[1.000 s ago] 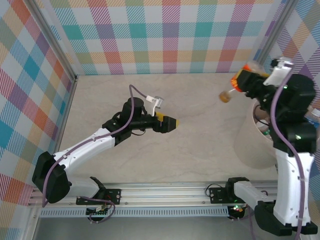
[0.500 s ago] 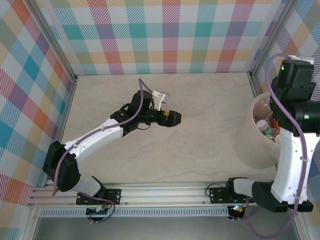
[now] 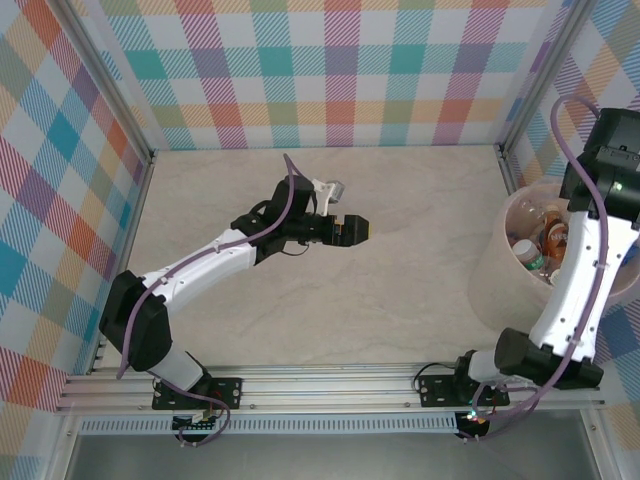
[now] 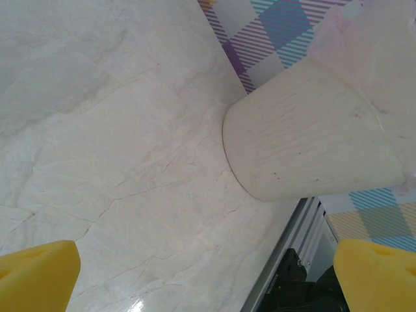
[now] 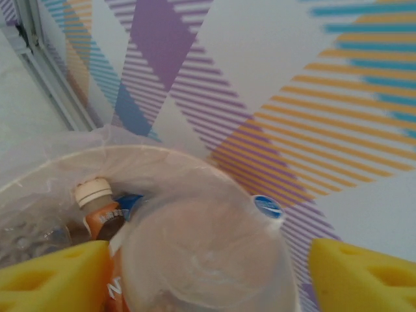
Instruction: Put the plastic bottles in the bin
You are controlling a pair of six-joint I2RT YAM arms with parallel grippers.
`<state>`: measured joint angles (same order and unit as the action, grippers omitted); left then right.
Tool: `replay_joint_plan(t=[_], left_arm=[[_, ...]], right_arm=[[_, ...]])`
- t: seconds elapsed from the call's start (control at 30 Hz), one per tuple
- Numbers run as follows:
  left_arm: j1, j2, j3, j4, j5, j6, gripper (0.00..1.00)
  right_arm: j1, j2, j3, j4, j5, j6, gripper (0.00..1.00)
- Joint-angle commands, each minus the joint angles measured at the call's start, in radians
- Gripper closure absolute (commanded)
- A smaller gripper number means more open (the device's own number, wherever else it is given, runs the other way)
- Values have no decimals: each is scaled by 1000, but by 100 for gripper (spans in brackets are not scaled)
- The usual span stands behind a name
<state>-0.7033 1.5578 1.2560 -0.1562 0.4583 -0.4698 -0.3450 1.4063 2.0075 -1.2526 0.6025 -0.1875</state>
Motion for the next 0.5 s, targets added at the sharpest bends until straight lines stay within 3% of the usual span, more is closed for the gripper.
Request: replay_joint_plan(t=[0.0, 0.2, 0.47], left_arm=[[12, 20, 30, 18, -4, -42, 0], [10, 28, 19, 37, -16, -60, 0], [10, 49, 20, 30, -10, -61, 0]], right_arm=[[-9, 61, -14, -32, -90, -4, 7], [-9, 44, -37, -11, -146, 36, 8], [-16, 69, -151, -1, -187, 129, 35]])
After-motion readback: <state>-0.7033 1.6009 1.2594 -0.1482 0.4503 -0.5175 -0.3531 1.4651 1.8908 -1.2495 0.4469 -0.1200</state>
